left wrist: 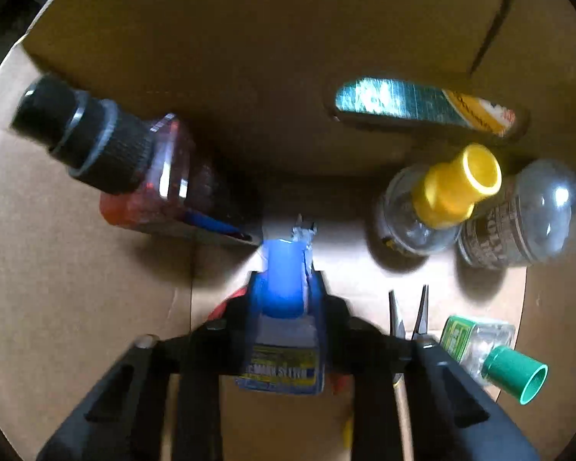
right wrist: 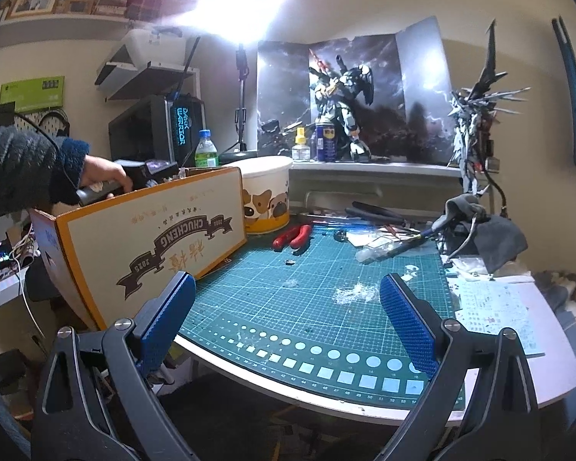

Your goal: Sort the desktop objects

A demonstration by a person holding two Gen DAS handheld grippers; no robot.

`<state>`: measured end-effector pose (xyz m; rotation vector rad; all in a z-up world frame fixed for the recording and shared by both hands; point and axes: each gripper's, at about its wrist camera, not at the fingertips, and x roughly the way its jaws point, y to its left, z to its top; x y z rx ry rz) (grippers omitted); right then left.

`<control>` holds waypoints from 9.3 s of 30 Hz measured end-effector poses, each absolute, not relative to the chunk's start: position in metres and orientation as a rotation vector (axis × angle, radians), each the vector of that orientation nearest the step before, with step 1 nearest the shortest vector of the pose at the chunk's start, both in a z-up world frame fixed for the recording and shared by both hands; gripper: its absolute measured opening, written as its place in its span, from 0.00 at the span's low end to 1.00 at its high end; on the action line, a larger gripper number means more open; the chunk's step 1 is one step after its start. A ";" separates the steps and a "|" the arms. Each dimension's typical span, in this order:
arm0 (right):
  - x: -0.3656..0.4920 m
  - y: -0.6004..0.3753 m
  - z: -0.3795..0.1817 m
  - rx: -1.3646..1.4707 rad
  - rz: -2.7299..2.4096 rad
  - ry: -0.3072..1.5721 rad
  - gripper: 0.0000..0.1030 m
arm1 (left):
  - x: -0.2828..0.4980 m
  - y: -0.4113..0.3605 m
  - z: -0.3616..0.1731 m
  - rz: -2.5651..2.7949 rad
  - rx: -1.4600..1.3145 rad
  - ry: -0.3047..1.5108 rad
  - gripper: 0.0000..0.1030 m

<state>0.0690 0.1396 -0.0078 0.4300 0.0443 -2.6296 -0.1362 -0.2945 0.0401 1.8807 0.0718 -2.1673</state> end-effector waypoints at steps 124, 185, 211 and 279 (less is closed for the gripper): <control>-0.151 0.177 -0.020 0.969 -2.736 0.068 0.75 | 0.000 -0.029 -0.015 -3.106 0.747 0.122 1.00; -0.094 0.122 -0.064 1.313 -2.427 -0.146 0.38 | 0.072 -0.030 -0.016 -3.282 0.594 0.193 1.00; -0.004 0.111 -0.094 0.807 -2.654 0.109 0.18 | 0.069 -0.060 0.080 -3.173 0.913 0.178 1.00; -0.065 0.081 -0.068 0.846 -2.377 0.360 0.56 | 0.061 -0.058 0.056 -3.194 1.045 0.085 1.00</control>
